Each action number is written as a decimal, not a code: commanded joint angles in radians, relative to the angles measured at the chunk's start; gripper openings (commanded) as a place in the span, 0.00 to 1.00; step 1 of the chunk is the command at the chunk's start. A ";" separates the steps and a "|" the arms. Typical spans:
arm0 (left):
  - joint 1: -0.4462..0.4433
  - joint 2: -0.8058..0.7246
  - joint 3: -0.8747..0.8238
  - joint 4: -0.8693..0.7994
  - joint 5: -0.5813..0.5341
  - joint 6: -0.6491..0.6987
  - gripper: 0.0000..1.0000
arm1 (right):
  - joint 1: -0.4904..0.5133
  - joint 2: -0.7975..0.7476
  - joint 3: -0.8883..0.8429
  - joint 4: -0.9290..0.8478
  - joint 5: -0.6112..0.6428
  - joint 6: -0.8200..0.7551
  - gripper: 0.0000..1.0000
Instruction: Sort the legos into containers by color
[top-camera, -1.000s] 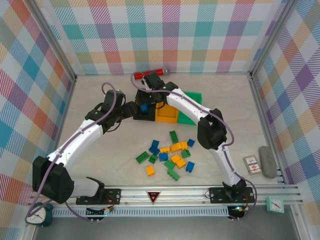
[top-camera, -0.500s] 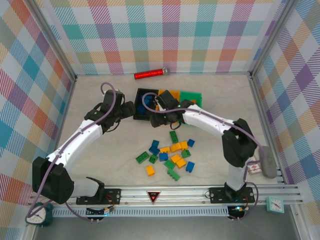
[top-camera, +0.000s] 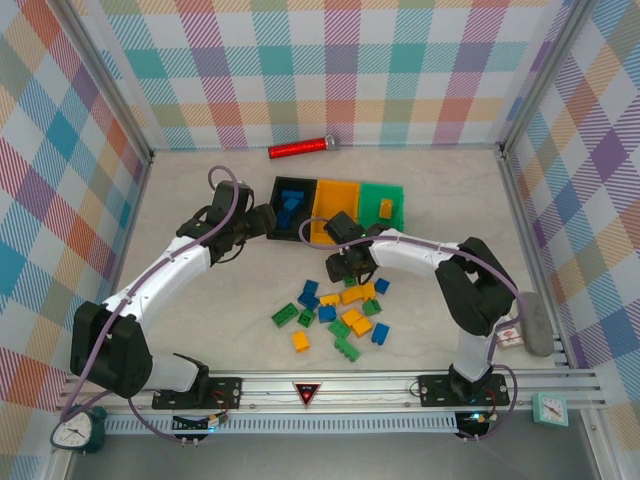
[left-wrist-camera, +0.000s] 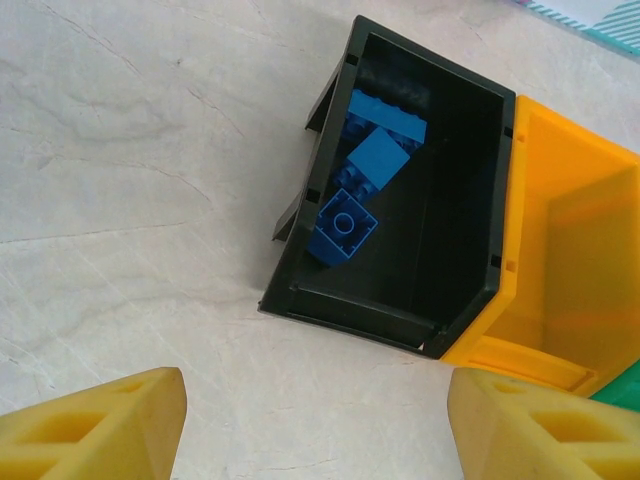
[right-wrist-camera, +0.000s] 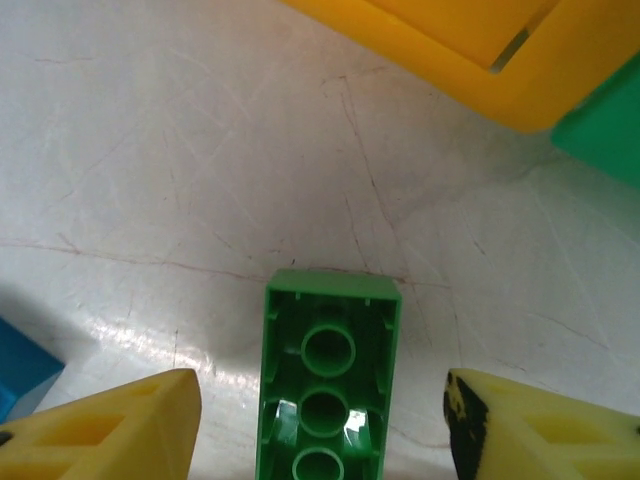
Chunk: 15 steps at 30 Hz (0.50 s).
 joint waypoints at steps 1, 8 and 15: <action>0.011 -0.007 -0.015 0.022 -0.001 -0.009 0.69 | 0.008 0.037 0.002 0.026 -0.002 0.020 0.57; 0.011 0.039 0.013 0.032 0.013 -0.006 0.69 | 0.014 0.017 0.032 0.015 0.000 0.008 0.40; 0.011 0.059 0.032 0.024 0.018 0.000 0.69 | 0.013 -0.011 0.150 0.014 0.009 -0.045 0.37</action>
